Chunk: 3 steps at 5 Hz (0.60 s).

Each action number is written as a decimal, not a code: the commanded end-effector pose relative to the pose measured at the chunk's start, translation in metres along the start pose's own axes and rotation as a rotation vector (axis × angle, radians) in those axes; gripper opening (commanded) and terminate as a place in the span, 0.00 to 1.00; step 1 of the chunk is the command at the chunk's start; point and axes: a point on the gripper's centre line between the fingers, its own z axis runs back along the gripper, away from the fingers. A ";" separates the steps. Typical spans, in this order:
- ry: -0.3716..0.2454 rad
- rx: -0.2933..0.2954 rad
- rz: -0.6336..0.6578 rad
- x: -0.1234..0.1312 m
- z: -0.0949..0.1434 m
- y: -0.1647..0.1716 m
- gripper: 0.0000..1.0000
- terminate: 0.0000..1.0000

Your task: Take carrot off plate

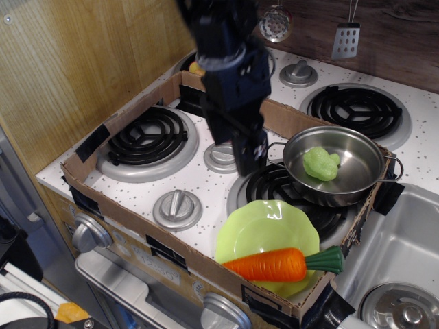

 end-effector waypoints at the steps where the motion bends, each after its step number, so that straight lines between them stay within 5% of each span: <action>1: -0.118 0.008 -0.195 -0.005 0.013 -0.022 1.00 0.00; 2: -0.197 -0.019 -0.305 -0.008 0.015 -0.036 1.00 0.00; 3: -0.214 0.011 -0.300 -0.007 0.009 -0.053 1.00 0.00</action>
